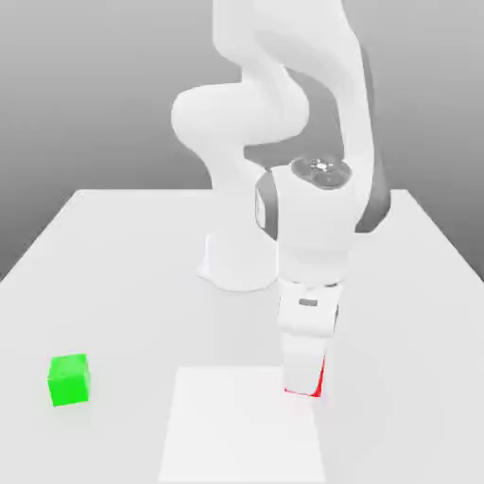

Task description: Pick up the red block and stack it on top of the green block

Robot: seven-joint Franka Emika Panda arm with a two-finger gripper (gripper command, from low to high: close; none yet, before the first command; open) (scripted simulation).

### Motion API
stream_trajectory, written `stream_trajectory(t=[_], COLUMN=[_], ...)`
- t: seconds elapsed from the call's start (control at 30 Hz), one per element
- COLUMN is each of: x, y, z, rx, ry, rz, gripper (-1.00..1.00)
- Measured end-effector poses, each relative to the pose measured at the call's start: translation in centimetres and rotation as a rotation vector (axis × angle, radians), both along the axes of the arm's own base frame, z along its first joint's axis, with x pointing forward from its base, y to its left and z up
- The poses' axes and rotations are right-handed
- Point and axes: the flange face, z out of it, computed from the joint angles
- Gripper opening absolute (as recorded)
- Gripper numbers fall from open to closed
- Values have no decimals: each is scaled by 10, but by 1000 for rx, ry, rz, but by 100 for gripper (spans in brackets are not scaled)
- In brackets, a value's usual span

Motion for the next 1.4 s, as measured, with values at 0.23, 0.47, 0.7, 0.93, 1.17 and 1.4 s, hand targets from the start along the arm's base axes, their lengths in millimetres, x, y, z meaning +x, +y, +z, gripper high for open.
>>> stream_trajectory(t=[0.23, 0.47, 0.7, 0.93, 1.17, 1.4], x=[13, 25, 8, -34, -17, -21], y=[-55, -157, -263, -357, -345, -345], z=[24, 36, 47, 54, 40, 4], rx=[1, 1, 0, -2, -12, -6], ry=[4, 2, 2, 3, -8, -1], rz=[-2, 53, 107, 130, 189, 184], gripper=[-100, -100, -100, -100, -100, -100])
